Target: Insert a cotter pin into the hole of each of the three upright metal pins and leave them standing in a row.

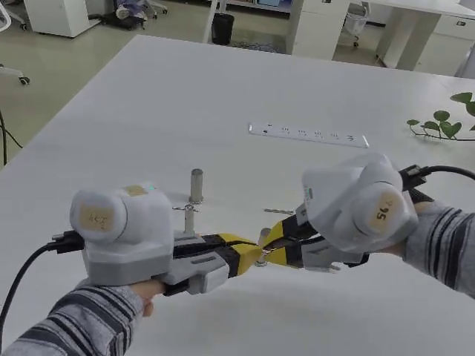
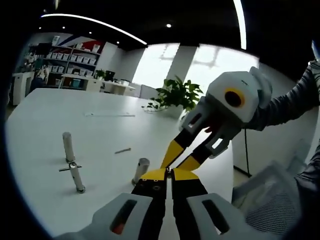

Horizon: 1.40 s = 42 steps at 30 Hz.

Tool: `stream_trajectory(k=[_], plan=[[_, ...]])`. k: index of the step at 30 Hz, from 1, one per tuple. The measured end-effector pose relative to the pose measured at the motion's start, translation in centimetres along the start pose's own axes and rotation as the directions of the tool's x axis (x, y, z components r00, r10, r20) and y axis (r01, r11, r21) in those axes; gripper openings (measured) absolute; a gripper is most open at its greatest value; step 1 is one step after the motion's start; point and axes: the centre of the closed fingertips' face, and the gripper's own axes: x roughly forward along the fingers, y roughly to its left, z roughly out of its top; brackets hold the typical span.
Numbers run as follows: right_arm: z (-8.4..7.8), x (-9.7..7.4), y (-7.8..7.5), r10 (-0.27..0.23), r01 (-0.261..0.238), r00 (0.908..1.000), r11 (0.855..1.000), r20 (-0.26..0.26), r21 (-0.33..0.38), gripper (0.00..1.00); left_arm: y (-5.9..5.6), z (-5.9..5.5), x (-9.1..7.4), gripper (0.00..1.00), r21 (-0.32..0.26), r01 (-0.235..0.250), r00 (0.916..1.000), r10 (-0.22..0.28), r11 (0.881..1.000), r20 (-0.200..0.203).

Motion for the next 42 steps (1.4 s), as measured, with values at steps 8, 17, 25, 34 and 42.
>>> stream_trajectory(k=[8, 17, 25, 34, 42], plan=[[-0.3, -0.1, 0.4, 0.018, -0.018, 0.9998, 0.999, 0.003, 0.026, 0.0, -0.2, -0.1, 0.1, 0.0, 0.024, 0.016, 0.9998, -0.016, 1.0, -0.012], [-0.4, -0.2, 0.6, 0.026, -0.026, 0.9997, 0.998, 0.005, 0.066, 0.0, -0.3, -0.4, 0.2, 0.0, 0.038, 0.02, 0.9996, -0.019, 0.999, -0.023], [-1.0, -0.3, 0.2, -0.003, 0.003, 0.9997, 1.0, -0.026, 0.03, 0.0, 0.3, -0.6, 0.4, 0.06, 0.093, -0.03, 0.999, 0.033, 0.995, -0.03], [-2.7, -0.2, -0.7, -0.034, 0.037, 0.9977, 0.998, -0.059, 0.052, 0.0, 2.1, -0.9, 0.7, 0.19, 0.202, -0.146, 0.9883, 0.152, 0.969, -0.015], [-4.4, -0.1, -1.5, -0.058, 0.065, 0.9932, 0.996, -0.101, 0.067, 0.0, 2.8, -1.6, 1.5, 0.26, 0.222, -0.202, 0.9763, 0.214, 0.954, -0.032]])
